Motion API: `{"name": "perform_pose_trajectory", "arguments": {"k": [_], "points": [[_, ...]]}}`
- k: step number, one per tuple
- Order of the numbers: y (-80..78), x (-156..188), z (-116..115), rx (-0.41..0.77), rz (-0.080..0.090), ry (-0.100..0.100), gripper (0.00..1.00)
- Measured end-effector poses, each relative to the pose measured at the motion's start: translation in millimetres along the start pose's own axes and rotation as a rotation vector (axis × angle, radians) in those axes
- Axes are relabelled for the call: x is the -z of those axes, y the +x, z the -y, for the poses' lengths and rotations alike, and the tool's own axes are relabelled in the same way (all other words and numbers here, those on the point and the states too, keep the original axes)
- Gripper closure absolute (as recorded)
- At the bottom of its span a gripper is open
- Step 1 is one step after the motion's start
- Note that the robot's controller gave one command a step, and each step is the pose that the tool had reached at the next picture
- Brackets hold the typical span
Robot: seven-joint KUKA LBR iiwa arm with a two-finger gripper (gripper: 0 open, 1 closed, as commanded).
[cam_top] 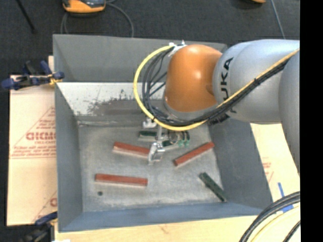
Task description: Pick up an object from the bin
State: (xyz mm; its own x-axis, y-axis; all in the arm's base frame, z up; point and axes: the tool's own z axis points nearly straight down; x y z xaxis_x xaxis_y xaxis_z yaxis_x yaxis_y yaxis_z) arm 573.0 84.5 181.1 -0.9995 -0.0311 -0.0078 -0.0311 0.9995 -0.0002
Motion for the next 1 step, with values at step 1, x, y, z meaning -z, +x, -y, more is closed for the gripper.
{"name": "perform_pose_trajectory", "arguments": {"k": [1], "points": [[-9.9,-30.7,-6.8,0.122,-0.013,0.001,0.00]]}}
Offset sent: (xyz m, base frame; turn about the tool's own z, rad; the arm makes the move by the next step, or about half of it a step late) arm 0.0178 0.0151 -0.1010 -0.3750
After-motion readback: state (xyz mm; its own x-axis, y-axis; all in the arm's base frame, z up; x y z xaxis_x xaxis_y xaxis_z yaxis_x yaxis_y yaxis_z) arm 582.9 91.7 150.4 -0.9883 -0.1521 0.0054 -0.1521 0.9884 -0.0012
